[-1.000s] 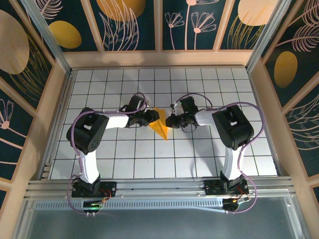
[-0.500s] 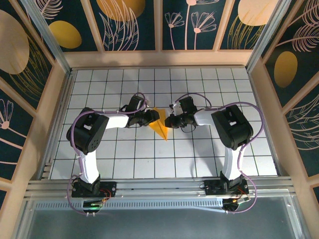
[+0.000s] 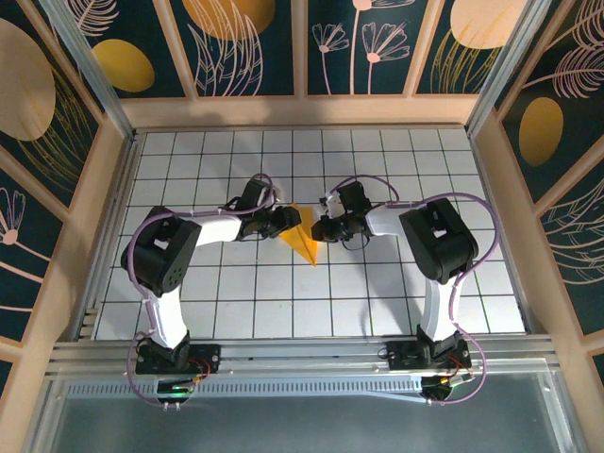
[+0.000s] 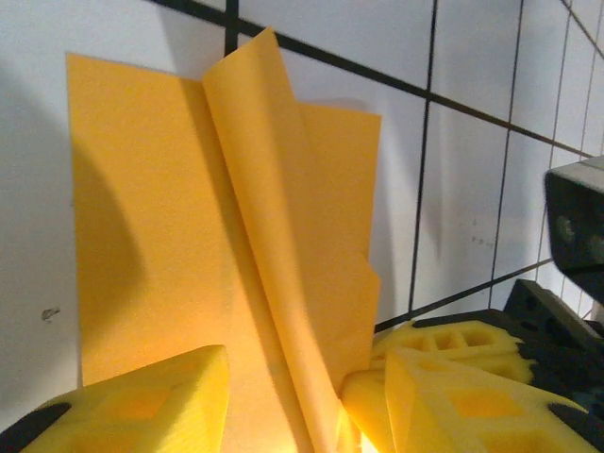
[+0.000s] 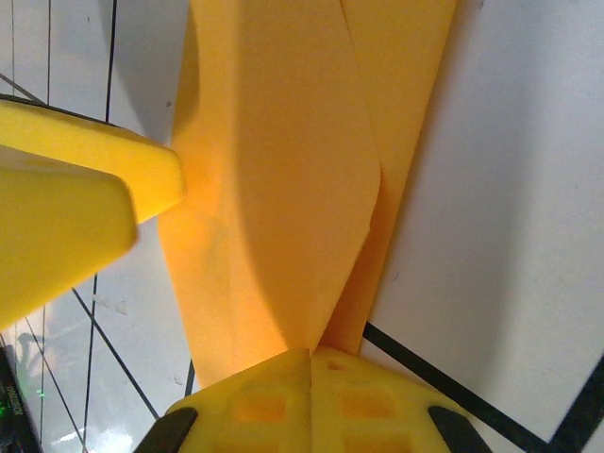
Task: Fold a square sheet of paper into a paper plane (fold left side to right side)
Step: Fourth fold the wing at the center of the table.
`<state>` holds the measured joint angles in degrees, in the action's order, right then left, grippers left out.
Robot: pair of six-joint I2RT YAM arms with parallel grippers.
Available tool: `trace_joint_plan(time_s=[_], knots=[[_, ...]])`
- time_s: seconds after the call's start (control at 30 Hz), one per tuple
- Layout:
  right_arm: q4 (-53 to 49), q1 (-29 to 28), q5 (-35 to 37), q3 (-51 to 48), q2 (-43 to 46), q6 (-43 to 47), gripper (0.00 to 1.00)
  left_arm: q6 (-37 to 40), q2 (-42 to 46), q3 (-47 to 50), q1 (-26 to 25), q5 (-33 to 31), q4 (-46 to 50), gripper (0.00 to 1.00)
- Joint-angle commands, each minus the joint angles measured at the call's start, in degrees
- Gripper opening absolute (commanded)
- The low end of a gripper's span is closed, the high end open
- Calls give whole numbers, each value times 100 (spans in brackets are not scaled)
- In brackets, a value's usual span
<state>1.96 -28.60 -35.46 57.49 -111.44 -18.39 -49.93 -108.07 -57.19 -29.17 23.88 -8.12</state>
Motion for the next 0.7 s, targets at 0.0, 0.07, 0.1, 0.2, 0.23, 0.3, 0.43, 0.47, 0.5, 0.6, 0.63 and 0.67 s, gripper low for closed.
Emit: trace_joint_plan(time_s=[0.0,0.07,0.1,0.2,0.23,0.3,0.43,0.47,0.5,0.6,0.63,0.67], knots=[[-335,-19,659,-56,-412,64,0,109,345,-128,29,-124,232,46],[-336,-23,671,-55,-411,64,0,146,392,-143,25,-102,241,40],[-345,-31,681,-63,-413,62,0,167,392,-152,27,-33,218,34],[-366,-23,707,-61,-415,68,0,145,312,-152,19,221,23,19],[-367,-29,716,-54,-418,68,0,144,269,-159,16,294,-25,16],[-385,-28,718,-50,-425,63,0,156,122,-237,-5,450,-90,11],[-402,-23,743,-41,-431,52,0,157,-192,-402,-58,686,-214,6],[-427,-27,768,-31,-436,63,0,163,-263,-454,-59,715,-224,5],[-441,-23,777,-36,-440,70,0,169,-328,-491,-68,732,-233,5],[-467,-37,804,-26,-432,74,0,211,-506,-580,-65,759,-234,3],[-466,-36,804,-27,-439,80,0,222,-553,-598,-64,760,-234,3],[-471,-32,817,-27,-448,80,0,248,-606,-617,-70,758,-221,3]])
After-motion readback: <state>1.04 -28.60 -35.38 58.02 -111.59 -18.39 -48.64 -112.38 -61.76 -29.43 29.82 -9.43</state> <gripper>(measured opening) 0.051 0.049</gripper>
